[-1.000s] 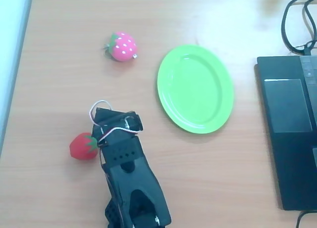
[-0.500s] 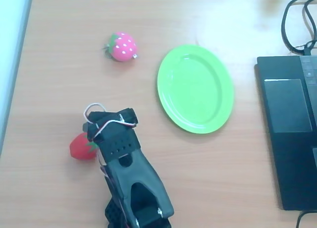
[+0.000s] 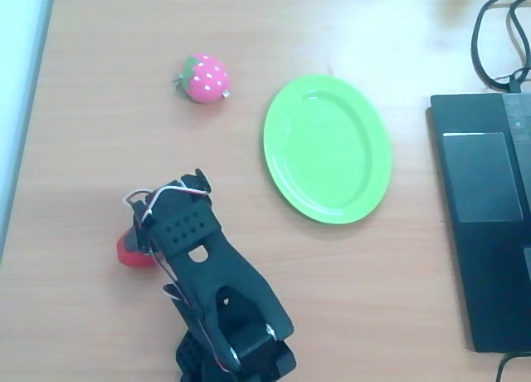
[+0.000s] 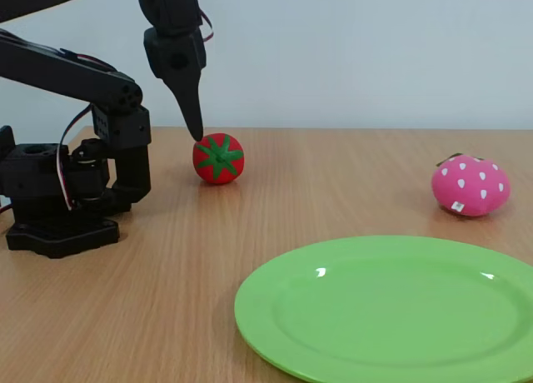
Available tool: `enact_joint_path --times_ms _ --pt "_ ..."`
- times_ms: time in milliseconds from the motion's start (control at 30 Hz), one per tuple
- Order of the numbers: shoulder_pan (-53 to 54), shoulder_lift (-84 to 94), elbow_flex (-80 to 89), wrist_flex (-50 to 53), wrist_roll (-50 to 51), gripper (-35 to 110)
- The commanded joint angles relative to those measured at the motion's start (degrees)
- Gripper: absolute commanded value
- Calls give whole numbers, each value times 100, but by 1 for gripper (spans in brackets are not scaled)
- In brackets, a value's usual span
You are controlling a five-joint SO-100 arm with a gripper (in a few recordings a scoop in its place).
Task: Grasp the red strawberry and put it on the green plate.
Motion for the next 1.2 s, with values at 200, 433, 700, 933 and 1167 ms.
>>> enact_joint_path --times_ms 200,433,700,933,1167 --pt "-360 -721 18 -378 343 42" --pt "-422 -1055 176 -984 721 42" --pt "-387 -1134 501 -1564 1160 42" --pt "-413 -1239 817 -1890 1222 41" --pt "-510 -1582 861 -2162 1301 41"
